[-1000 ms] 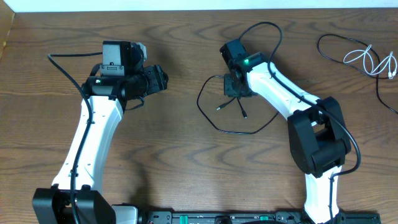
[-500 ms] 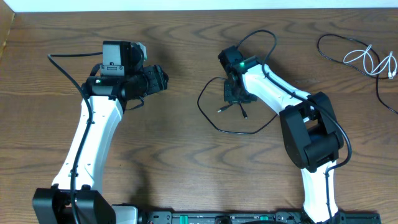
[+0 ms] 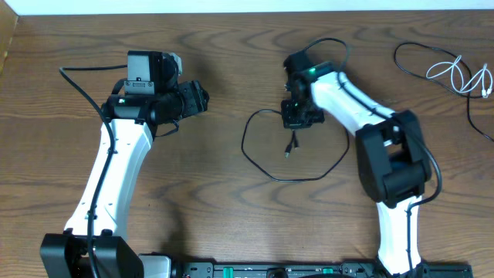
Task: Untangle cables
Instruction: 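Drag the black cable rightward with the right gripper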
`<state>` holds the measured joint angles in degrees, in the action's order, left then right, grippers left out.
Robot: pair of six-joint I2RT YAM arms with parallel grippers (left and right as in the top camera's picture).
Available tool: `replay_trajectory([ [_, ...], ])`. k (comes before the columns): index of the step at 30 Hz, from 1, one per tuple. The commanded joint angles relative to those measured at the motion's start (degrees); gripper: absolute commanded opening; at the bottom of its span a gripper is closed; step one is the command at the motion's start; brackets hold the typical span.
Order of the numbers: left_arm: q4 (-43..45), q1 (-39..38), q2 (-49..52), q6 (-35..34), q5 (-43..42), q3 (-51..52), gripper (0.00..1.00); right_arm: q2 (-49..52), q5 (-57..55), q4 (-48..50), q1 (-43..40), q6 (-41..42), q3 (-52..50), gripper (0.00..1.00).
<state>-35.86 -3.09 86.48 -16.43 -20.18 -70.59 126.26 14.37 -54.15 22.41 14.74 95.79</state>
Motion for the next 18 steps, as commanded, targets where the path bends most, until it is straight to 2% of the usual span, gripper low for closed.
replay_trajectory([
  [1,-0.15,0.17,0.0,0.98,0.83,0.24,0.66,-9.62,25.42,-0.33,-5.29,-15.02,2.56,0.01],
  [4,-0.13,0.17,0.0,0.98,0.83,0.24,0.66,-15.61,37.68,-0.98,-10.56,-18.73,2.56,0.01],
  [11,-0.15,0.17,0.0,0.98,0.81,0.24,0.66,-18.47,45.88,-1.25,-16.48,-18.67,2.56,0.01],
  [12,-0.15,0.17,0.0,0.96,0.79,0.24,0.66,-18.47,44.59,-1.81,-17.4,-18.53,2.56,0.01],
  [18,-0.39,0.17,0.0,0.96,0.79,0.24,0.66,-18.45,11.13,-8.26,-22.16,-6.86,2.27,0.01],
])
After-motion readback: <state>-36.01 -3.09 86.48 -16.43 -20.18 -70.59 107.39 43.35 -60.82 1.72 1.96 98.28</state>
